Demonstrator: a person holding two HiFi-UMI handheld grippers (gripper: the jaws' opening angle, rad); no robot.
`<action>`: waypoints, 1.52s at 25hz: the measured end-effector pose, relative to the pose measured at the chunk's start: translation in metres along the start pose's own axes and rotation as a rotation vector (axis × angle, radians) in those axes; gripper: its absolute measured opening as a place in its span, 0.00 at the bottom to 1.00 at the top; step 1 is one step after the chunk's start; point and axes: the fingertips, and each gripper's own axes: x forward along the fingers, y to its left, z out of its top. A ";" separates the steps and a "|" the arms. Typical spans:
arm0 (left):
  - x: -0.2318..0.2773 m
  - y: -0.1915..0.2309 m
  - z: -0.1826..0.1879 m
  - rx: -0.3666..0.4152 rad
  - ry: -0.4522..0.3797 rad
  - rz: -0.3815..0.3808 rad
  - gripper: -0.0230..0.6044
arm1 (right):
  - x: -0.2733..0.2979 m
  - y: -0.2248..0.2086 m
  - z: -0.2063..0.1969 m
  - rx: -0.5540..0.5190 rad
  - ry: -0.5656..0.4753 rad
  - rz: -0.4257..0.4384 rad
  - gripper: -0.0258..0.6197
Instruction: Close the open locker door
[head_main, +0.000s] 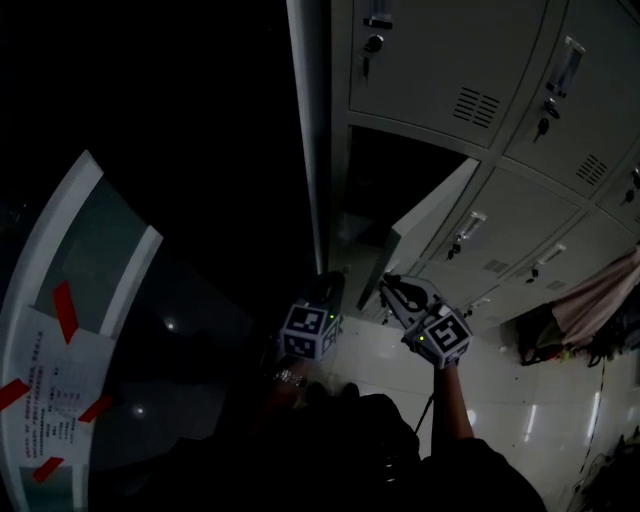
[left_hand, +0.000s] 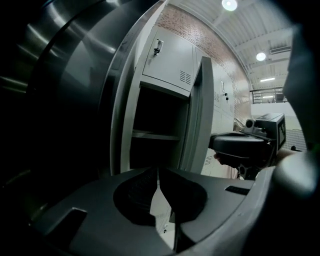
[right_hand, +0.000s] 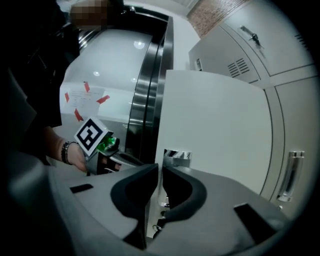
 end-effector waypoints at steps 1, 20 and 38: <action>-0.003 0.006 0.000 -0.001 -0.002 0.015 0.04 | 0.009 -0.006 0.003 0.011 -0.003 -0.018 0.09; -0.014 0.058 0.004 -0.009 -0.019 0.153 0.04 | 0.106 -0.155 0.004 0.144 0.063 -0.444 0.05; -0.035 0.038 -0.001 -0.017 -0.019 0.199 0.04 | 0.108 -0.156 0.006 0.074 0.094 -0.535 0.05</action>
